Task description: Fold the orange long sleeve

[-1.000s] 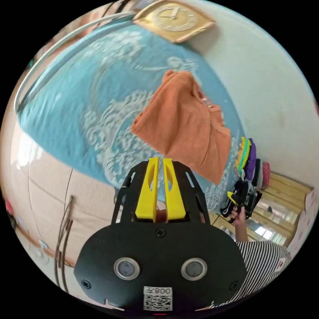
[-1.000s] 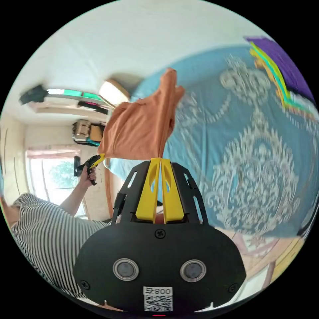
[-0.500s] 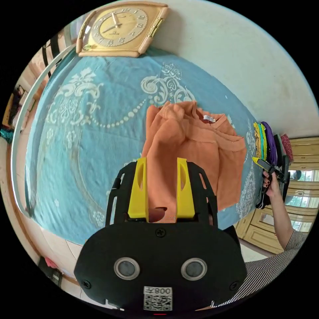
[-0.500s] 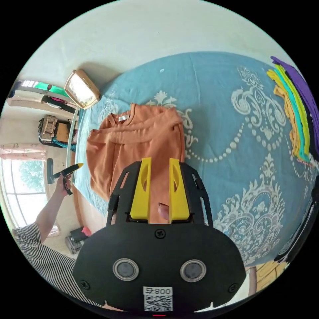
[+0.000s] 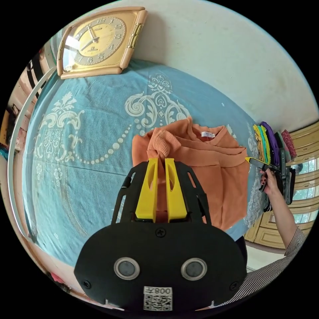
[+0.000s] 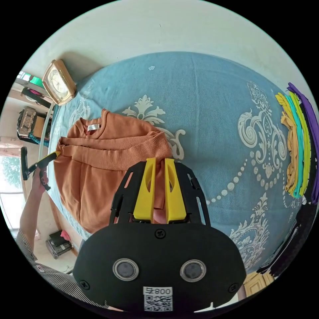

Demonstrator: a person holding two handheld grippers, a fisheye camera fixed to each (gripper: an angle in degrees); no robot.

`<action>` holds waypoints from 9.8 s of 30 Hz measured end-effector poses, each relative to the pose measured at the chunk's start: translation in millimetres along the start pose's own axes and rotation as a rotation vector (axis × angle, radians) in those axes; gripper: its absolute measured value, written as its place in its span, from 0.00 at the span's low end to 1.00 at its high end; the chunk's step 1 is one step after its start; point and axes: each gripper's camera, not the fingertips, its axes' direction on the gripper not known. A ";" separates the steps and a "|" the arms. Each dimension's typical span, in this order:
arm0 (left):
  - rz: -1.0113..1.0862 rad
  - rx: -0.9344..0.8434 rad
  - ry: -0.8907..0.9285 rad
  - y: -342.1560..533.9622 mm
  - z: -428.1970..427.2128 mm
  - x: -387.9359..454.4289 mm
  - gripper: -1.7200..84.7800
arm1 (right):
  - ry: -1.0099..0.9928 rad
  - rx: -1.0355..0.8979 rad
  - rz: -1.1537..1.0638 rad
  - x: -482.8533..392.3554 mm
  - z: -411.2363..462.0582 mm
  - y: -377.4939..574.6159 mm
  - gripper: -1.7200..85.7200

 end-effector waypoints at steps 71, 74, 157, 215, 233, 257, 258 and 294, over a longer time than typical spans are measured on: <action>-0.330 0.502 0.061 222.2 -142.8 -200.1 0.07 | 0.019 0.442 -0.219 -160.3 -129.7 204.1 0.03; -0.659 0.427 0.133 273.9 -104.2 -279.9 0.08 | -0.089 0.403 0.192 -29.4 -116.7 219.3 0.03; -0.464 -0.196 0.423 504.1 51.9 -134.1 0.19 | -0.216 -0.286 0.063 -3.2 76.4 382.2 0.13; 0.805 -0.200 0.289 159.3 327.4 764.7 0.12 | -0.188 0.358 0.527 288.8 49.7 414.3 0.13; 0.734 -0.179 0.516 98.8 336.3 832.2 0.05 | -0.339 0.627 0.531 262.0 -4.3 441.3 0.04; -0.231 0.072 0.521 134.4 234.6 206.7 0.05 | -0.110 0.238 -0.519 -243.2 75.4 249.9 0.04; -0.253 0.067 0.523 139.0 237.3 197.2 0.05 | -0.083 0.156 -0.527 -257.1 102.0 245.4 0.04; 0.116 0.000 0.158 55.3 290.8 221.3 0.04 | -0.258 0.069 -0.449 -329.3 164.3 176.8 0.05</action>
